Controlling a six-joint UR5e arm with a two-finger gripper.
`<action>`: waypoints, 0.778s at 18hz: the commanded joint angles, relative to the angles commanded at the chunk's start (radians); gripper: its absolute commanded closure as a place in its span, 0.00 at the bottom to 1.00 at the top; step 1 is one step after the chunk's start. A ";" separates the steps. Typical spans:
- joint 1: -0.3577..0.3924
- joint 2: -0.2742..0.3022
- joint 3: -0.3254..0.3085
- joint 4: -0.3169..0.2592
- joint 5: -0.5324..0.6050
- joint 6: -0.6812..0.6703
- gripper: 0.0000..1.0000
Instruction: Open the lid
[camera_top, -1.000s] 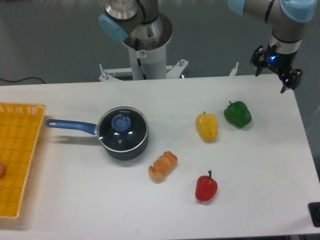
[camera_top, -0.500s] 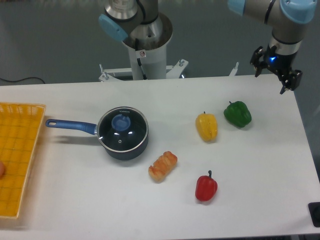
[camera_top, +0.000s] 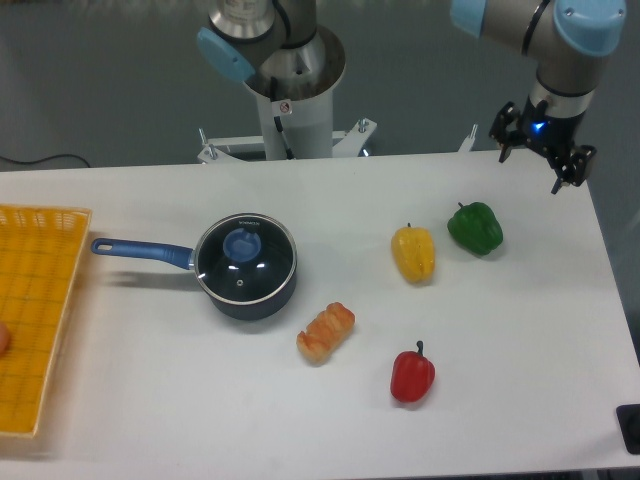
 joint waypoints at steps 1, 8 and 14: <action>-0.002 0.000 0.000 0.000 -0.024 -0.002 0.00; -0.119 0.000 -0.005 -0.005 -0.020 -0.254 0.00; -0.216 -0.044 0.012 -0.014 -0.020 -0.436 0.00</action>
